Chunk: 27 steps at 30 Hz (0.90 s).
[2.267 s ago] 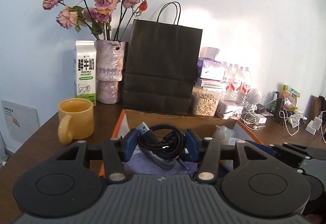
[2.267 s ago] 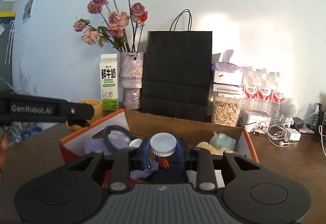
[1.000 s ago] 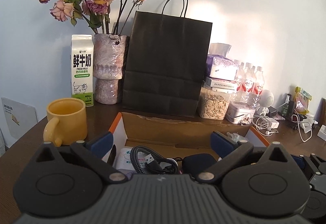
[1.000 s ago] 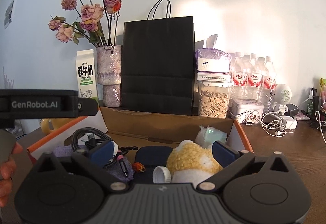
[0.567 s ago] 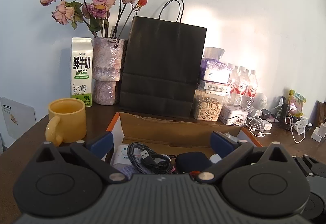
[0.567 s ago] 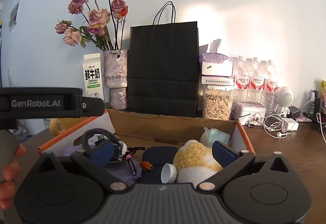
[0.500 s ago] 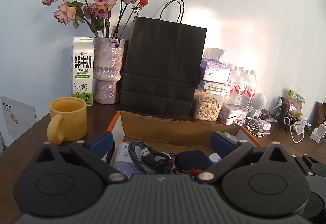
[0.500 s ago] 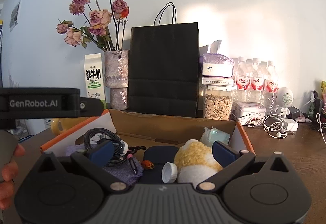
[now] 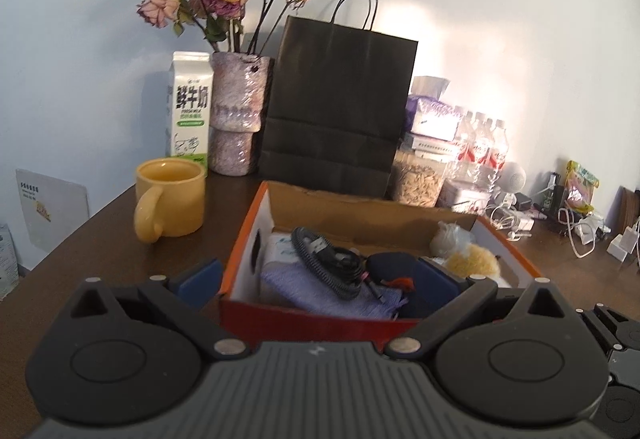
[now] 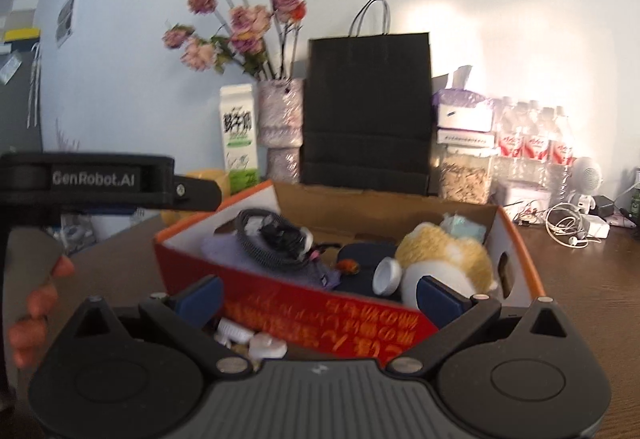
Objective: Organize objects
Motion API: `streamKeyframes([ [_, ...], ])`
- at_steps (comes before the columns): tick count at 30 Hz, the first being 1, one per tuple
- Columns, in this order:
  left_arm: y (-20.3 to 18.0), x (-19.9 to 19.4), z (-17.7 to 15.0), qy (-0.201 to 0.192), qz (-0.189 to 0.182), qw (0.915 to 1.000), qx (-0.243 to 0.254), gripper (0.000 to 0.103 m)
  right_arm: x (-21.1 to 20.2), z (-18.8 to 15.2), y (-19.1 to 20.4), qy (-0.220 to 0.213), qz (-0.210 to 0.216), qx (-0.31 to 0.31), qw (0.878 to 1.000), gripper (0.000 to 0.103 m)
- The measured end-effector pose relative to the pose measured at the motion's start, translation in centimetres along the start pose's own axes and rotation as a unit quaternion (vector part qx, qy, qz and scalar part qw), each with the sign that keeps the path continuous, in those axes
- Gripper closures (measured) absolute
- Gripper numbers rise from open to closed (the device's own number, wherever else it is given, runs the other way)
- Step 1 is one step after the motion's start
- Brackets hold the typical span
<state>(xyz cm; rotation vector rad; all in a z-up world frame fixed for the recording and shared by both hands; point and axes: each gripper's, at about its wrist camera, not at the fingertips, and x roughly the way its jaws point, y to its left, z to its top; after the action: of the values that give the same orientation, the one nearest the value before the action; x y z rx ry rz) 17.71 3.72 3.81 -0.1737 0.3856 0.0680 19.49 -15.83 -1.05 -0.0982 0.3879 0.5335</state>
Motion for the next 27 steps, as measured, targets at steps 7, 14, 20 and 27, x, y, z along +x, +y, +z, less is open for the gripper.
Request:
streamKeyframes([
  [7, 2.8, -1.0, -2.0, 0.03, 0.02, 0.9993, -0.001, 0.0, 0.8, -1.3, 2.1, 0.04, 0.041, -0.026, 0.998, 0.029],
  [14, 4.6, 0.3, -3.6, 0.076, 0.005, 0.9968, -0.023, 0.002, 2.3, -1.6, 4.4, 0.068, 0.078, -0.035, 0.994, 0.049],
  [20, 4.3, 2.4, -3.8, 0.116, -0.043, 0.991, -0.051, 0.041, 3.7, -1.5, 5.5, 0.084, 0.082, -0.041, 0.992, 0.057],
  [27, 4.3, 2.8, -4.5, 0.115, -0.092, 0.9861, -0.077, 0.1, 4.2, -1.6, 5.8, 0.085, 0.081, -0.046, 0.992, 0.058],
])
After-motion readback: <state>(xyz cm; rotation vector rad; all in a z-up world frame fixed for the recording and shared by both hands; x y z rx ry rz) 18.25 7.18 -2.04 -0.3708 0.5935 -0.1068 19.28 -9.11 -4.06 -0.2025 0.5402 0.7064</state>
